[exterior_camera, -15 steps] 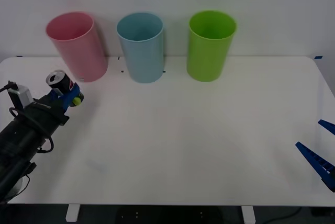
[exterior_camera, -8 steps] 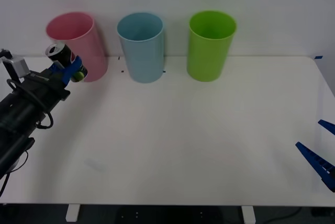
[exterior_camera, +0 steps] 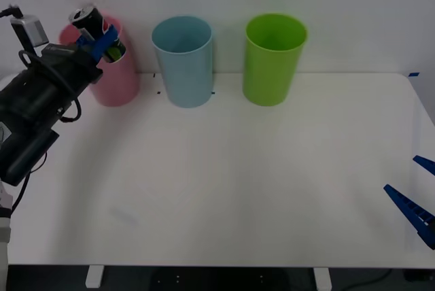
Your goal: Grasp the object on the table and drop it into the matching bin: aluminum can to the light blue bin, PET bottle to the pink bin.
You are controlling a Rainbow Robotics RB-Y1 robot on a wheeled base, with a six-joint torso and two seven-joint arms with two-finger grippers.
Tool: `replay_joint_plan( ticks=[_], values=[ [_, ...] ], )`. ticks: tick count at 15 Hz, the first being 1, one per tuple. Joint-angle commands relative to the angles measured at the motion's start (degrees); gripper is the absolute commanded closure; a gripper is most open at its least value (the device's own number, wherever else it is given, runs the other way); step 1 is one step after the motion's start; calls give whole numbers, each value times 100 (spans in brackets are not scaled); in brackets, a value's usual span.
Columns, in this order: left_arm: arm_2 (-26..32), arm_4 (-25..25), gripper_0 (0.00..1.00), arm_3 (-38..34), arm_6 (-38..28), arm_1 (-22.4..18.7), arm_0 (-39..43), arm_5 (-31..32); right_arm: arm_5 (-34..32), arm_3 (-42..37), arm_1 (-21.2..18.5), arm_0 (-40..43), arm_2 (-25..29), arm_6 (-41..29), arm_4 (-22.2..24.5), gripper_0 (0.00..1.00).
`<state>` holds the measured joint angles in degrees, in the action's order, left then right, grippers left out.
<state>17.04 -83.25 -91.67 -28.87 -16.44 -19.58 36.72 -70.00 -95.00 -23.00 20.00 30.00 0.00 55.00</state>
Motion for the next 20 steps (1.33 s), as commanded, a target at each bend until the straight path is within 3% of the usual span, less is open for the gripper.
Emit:
replay_joint_plan(
  ticks=[1, 5, 13, 17, 20],
  values=[
    [-60, -455, 100, 360, -321, 0, -486, -7, 0, 0, 0, 0, 0, 0, 0, 0],
    [-157, -763, 100, 1151, -347, 9, -1215, -25, 0, 0, 0, 0, 0, 0, 0, 0],
    [-552, -1009, 100, 3032, -233, 26, -2709, -649, 0, 0, 0, 0, 0, 0, 0, 0],
    [-526, -1325, 100, 3691, -136, 369, -3219, -1141, 0, 0, 0, 0, 0, 0, 0, 0],
    [-95, -2037, 100, 3770, -110, 826, -3386, -1361, 0, 0, 0, 0, 0, 0, 0, 0]
  ],
)
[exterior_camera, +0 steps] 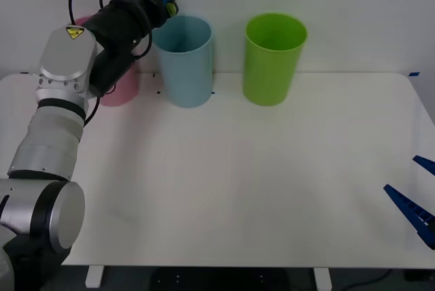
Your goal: Grasp the object on the table and drop it into the matching bin: aluminum can to the light blue bin, PET bottle to the pink bin.
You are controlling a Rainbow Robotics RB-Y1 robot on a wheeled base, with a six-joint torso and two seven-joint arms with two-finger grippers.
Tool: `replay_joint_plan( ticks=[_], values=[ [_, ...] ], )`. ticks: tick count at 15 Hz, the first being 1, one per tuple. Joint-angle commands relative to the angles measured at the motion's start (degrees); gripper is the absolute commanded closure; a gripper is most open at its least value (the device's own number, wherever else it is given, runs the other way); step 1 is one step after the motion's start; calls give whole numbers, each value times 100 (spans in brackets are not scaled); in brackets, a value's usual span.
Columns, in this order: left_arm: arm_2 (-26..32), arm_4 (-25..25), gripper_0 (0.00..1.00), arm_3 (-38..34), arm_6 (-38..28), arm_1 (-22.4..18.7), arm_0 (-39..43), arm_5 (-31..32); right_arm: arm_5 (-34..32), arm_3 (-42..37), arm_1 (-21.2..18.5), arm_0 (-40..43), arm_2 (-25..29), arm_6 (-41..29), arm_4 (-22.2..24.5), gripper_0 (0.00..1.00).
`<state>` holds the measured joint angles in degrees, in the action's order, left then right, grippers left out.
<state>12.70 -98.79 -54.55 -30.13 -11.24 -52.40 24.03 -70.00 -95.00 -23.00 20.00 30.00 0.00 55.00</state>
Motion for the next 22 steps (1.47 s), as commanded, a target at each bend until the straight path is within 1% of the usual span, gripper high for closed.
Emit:
replay_joint_plan(
  ticks=[1, 2, 3, 8, 9, 10, 11, 12, 22],
  values=[
    [532, -720, 100, 59, 43, 456, -139, -109, 0, 0, 0, 0, 0, 0, 0, 0],
    [628, -914, 100, 59, 60, 561, -174, -153, 0, 0, 0, 0, 0, 0, 0, 0],
    [637, -967, 100, 59, 69, 614, -192, -214, 0, 0, 0, 0, 0, 0, 0, 0],
    [593, -1002, 100, 59, 87, 658, -200, -276, 0, 0, 0, 0, 0, 0, 0, 0],
    [584, -993, 93, 59, 87, 658, -200, -276, 0, 0, 0, 0, 0, 0, 0, 0],
    [584, -984, 79, 59, 95, 658, -200, -276, 0, 0, 0, 0, 0, 0, 0, 0],
    [576, -940, 23, 59, 95, 658, -192, -302, 0, 0, 0, 0, 0, 0, 0, 0],
    [549, -923, 0, 59, 95, 658, -192, -346, 0, 0, 0, 0, 0, 0, 0, 0],
    [532, -756, 0, 59, 157, 658, -174, -355, 0, 0, 0, 0, 0, 0, 0, 0]
  ],
)
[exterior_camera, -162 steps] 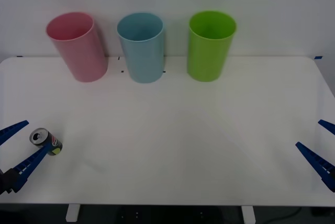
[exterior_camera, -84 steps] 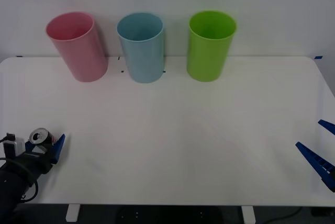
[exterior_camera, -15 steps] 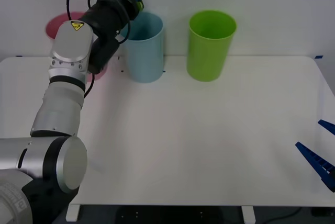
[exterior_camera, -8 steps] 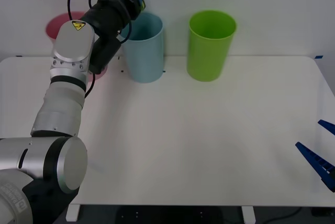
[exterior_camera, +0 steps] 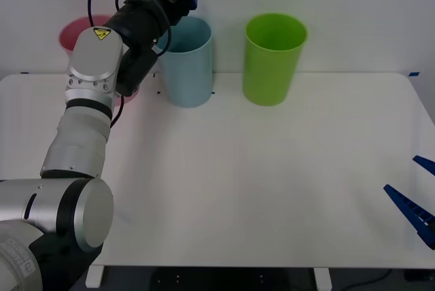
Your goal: Grasp the object on the table and drop it into the matching bin: aluminum can to the light blue bin, PET bottle to the pink bin.
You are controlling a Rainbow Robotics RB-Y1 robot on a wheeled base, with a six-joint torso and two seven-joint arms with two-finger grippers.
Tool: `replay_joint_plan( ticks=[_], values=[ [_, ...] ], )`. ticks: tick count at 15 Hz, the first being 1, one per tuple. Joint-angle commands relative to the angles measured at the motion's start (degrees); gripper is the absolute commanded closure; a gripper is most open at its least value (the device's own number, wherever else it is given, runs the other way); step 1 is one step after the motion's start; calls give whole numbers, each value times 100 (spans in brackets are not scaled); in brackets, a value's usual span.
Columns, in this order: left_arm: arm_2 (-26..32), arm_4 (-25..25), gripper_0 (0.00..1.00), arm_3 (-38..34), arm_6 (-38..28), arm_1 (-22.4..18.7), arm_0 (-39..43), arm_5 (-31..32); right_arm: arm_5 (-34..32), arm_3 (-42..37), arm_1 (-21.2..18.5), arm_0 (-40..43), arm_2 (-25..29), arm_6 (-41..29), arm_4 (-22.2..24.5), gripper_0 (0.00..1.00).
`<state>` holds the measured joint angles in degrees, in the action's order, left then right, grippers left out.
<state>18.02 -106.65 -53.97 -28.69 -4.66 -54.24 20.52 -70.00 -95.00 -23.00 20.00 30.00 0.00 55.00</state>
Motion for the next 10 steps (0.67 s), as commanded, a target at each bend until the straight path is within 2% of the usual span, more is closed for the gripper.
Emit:
replay_joint_plan(
  ticks=[1, 4, 10],
  values=[
    [-1, 39, 0, 1, 21, 0, 10, -4, 0, 0, 0, 0, 0, 0, 0, 0],
    [-53, 382, 0, 1, 109, -71, 89, 5, 0, 0, 0, 0, 0, 0, 0, 0],
    [-994, 2263, 0, -26, 584, -888, 450, 119, 0, 0, 0, 0, 0, 0, 0, 0]
  ],
)
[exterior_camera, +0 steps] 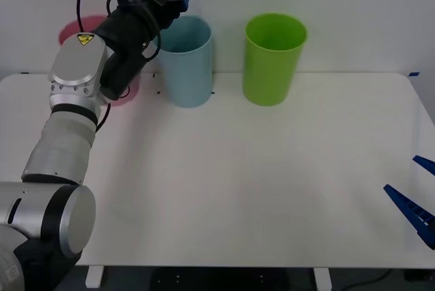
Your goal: Grasp the object on the table and drop it into the matching bin: aluminum can to the light blue bin, PET bottle to the pink bin.
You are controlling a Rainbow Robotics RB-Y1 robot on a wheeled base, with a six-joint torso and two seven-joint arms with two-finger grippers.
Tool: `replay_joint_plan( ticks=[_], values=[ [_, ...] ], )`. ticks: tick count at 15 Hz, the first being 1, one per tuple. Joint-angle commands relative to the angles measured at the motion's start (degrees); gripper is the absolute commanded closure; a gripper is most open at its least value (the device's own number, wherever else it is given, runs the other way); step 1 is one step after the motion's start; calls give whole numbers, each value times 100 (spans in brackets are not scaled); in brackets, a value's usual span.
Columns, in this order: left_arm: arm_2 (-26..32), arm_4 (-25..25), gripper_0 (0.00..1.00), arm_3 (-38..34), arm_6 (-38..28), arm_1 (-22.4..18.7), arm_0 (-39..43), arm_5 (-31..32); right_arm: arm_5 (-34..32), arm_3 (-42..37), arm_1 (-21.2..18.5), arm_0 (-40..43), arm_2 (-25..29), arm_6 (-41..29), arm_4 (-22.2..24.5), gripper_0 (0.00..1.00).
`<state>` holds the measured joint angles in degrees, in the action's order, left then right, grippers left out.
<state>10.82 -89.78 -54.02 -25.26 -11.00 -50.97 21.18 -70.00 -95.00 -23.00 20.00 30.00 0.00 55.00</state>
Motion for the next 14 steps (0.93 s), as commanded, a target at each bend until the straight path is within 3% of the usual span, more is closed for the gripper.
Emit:
replay_joint_plan(
  ticks=[1, 4, 10, 14],
  values=[
    [-485, 927, 0, -162, 294, -438, 289, 61, 0, 0, 0, 0, 0, 0, 0, 0],
    [-775, 1481, 0, -821, 303, -755, 861, 61, 0, 0, 0, 0, 0, 0, 0, 0],
    [-810, 1999, 0, -2332, 531, -1194, 2232, 132, 0, 0, 0, 0, 0, 0, 0, 0],
    [-397, 1929, 0, -3009, 707, -1291, 3005, 545, 0, 0, 0, 0, 0, 0, 0, 0]
  ],
)
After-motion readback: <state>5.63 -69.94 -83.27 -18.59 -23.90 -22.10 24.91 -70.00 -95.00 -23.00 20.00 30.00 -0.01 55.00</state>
